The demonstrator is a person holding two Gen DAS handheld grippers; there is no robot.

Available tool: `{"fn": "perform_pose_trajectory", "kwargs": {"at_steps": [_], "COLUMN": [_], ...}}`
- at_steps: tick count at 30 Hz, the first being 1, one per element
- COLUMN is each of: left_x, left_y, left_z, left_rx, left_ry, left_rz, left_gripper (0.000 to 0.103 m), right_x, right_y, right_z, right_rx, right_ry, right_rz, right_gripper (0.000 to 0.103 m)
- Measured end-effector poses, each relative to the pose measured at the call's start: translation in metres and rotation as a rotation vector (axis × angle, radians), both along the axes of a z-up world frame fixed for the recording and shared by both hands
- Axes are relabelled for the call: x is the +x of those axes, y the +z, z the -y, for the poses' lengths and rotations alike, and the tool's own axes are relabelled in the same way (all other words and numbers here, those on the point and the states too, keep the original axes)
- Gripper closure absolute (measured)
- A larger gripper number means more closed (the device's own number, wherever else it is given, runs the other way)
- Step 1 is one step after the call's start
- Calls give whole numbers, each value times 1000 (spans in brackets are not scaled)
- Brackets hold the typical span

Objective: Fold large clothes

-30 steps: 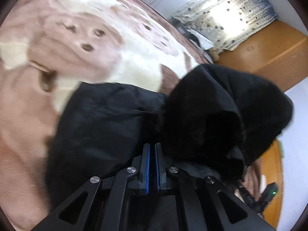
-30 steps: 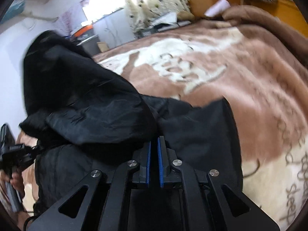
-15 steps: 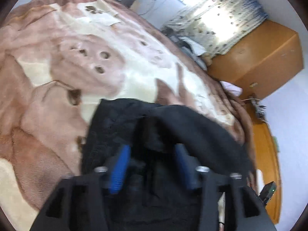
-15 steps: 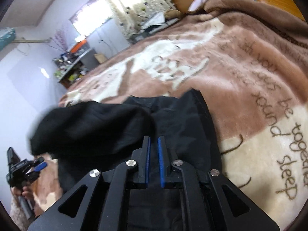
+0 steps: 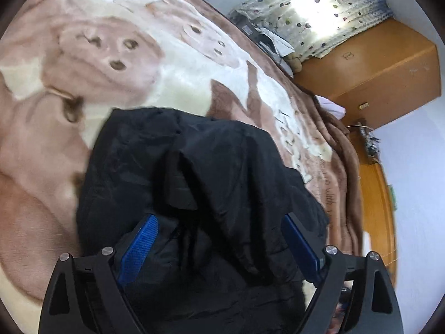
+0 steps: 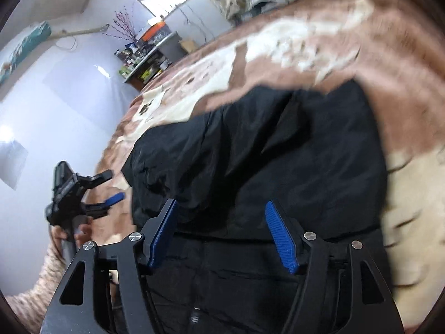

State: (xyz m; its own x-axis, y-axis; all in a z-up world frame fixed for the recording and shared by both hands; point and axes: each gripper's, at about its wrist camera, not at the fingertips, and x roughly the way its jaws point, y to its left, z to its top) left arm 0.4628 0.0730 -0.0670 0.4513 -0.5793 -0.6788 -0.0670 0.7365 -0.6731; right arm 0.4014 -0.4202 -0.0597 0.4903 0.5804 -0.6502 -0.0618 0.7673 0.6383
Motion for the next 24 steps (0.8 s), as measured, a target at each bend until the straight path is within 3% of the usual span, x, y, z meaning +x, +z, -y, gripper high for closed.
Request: {"fn": "perform_pose_trajectory", "kwargs": {"at_steps": [6, 9, 11, 14, 21, 24], "left_x": [27, 37, 39, 42, 60, 57], "left_y": [-10, -17, -15, -8, 37, 38], "left_z": [2, -1, -1, -4, -3, -1], "left_rx": [-6, -82, -65, -100, -197, -136], "left_ry": [53, 63, 67, 77, 74, 60], "left_rz": [-5, -36, -27, 5, 129, 132], "left_gripper": [13, 12, 12, 12, 13, 13], "right_x": [24, 32, 36, 33, 0, -8], "right_y": [-23, -30, -28, -14, 40, 36], "right_z": [-36, -37, -37, -39, -23, -26], "right_rx": [98, 139, 158, 124, 187, 150], "right_ry": [84, 51, 40, 48, 97, 149], "right_rz": [-28, -52, -42, 16, 209, 197], "right_gripper": [38, 38, 71, 92, 95, 95]}}
